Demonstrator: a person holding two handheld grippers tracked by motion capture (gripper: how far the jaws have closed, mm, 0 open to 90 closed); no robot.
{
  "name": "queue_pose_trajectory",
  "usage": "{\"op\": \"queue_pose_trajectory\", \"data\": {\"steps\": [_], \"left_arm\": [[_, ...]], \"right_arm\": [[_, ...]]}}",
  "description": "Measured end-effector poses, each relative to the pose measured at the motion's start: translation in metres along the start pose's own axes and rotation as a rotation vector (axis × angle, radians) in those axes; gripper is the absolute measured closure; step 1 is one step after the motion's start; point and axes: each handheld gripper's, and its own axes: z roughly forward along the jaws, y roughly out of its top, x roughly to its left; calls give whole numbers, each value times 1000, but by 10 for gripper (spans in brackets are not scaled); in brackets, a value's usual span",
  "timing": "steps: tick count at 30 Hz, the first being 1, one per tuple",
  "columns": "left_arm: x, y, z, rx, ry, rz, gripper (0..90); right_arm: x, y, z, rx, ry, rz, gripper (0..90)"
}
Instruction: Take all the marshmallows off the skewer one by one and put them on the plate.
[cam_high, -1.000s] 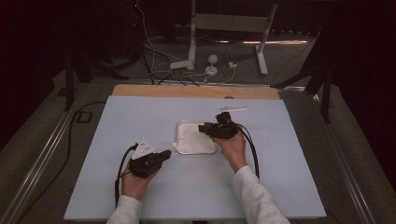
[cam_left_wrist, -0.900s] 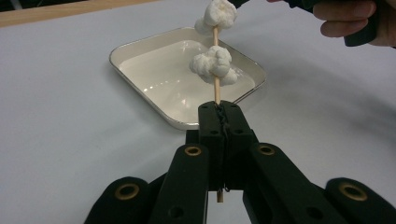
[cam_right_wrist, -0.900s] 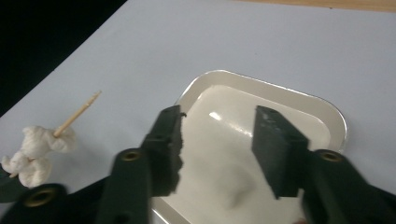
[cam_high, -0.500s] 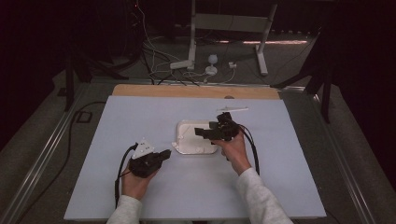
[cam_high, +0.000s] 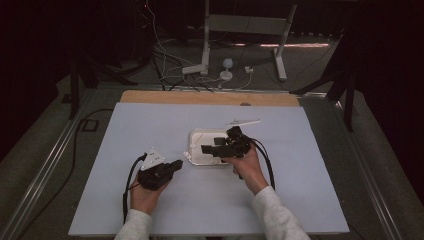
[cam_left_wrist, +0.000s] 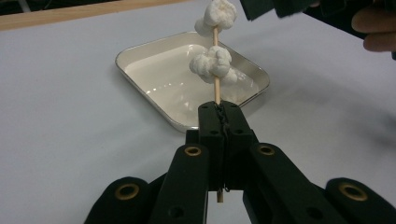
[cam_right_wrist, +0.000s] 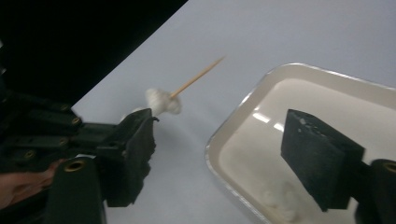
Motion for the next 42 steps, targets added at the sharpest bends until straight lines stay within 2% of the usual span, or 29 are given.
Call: {"op": "queue_pose_trajectory", "data": {"steps": [4,8,12,13,15,16,17,18,22,24,33,35,40,41,42], "left_arm": [[0,1,-1,-8,1,-4,900],[-1,1,-2,-15,4,-3,900],[-2,2,-3,-22,-2,1,900],[-2,2,-3,-22,-5,5,900],[-4,2,-2,-21,-9,12,900],[-4,2,-2,-23,-12,14,900],[-5,3,-2,-23,-13,16,900],[-6,2,-1,-24,-18,19,900],[-7,2,0,-27,-27,27,900],[-8,2,0,-32,-34,33,900],[-10,3,0,-45,-50,55,900],[-11,3,0,-43,-47,59,900],[-10,3,-2,-48,-39,67,900],[-10,1,-2,-26,-25,85,900],[-9,-1,-2,-27,-32,80,900]], "right_arm": [[3,-2,3,1,22,3,325],[6,-4,6,22,60,-4,425],[6,-6,9,36,81,-4,479],[6,-6,11,39,95,6,519],[6,-6,12,34,110,14,532],[6,-6,13,28,140,32,576],[6,-6,13,28,140,32,576],[6,-5,15,24,171,51,605],[4,-5,17,18,215,101,631],[4,-5,18,21,214,111,635],[1,-5,20,8,278,184,717],[2,-4,19,-10,275,192,754],[3,-1,14,-58,248,198,780],[3,0,11,-81,224,200,785],[0,2,7,-109,205,212,790]]}}
